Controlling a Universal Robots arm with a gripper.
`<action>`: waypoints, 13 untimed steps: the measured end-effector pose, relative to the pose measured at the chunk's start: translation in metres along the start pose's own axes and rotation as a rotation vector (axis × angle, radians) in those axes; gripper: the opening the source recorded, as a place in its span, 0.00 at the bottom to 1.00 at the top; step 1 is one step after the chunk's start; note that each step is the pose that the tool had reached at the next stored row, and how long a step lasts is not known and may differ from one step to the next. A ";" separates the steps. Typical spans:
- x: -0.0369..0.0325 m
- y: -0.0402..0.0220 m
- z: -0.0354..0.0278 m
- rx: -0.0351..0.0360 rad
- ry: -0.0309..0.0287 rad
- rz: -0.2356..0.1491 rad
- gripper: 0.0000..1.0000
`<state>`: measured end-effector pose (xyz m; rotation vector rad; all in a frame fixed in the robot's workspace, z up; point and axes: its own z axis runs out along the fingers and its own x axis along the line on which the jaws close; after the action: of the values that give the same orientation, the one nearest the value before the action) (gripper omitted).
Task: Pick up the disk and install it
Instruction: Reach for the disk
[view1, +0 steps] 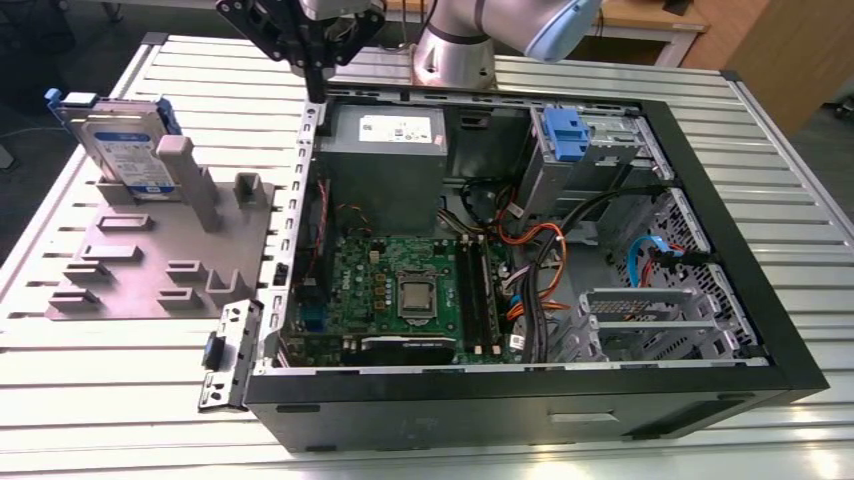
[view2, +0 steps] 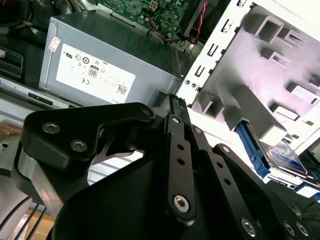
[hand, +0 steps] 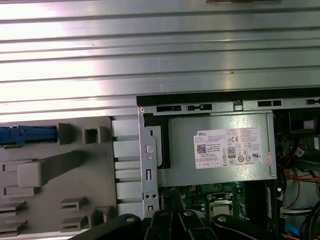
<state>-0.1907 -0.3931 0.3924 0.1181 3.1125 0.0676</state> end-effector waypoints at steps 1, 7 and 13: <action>0.0009 0.0000 0.0000 0.0000 0.0000 0.000 0.11; 0.0059 -0.0002 0.0003 0.0000 0.0000 0.000 0.11; 0.0091 0.0019 0.0010 -0.0001 -0.0001 0.000 0.11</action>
<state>-0.1997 -0.3904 0.3913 0.1180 3.1124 0.0677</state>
